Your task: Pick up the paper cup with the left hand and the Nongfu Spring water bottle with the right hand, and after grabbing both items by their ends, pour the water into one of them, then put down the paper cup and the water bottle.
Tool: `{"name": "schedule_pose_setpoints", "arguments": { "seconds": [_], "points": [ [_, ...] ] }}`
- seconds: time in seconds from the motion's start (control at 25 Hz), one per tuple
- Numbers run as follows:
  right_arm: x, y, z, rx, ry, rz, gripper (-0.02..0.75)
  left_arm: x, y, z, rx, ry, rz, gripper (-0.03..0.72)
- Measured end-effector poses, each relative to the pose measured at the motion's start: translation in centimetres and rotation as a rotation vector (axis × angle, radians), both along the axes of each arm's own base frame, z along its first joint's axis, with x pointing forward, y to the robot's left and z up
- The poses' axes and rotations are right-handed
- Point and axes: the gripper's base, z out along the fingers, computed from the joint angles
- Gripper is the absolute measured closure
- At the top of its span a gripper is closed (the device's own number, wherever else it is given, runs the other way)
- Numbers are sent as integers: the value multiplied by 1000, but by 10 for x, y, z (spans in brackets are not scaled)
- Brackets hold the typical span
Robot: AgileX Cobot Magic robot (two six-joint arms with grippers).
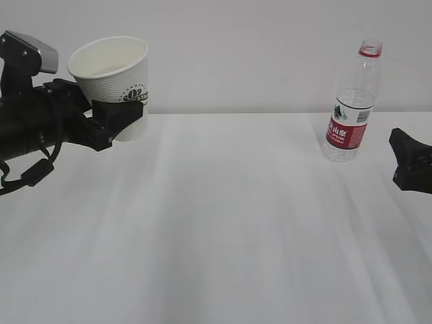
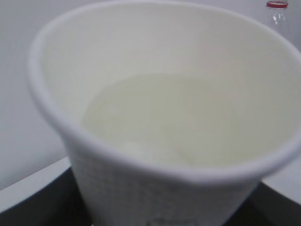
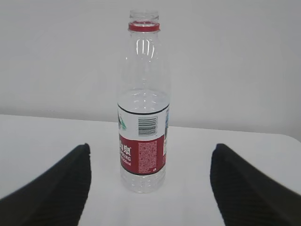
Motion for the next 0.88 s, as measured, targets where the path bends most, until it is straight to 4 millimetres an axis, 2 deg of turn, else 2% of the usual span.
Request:
{"name": "schedule_pose_setpoints", "arguments": {
  "seconds": [0.44,0.76,0.88],
  "points": [
    [0,0,0,0,0,0,145,5,10,0,-13,-11,60,189],
    [0,0,0,0,0,0,145,18,26,-19,-36,41,153,190],
    [0,0,0,0,0,0,145,21,29,-20,-32,27,189,190]
  ]
}}
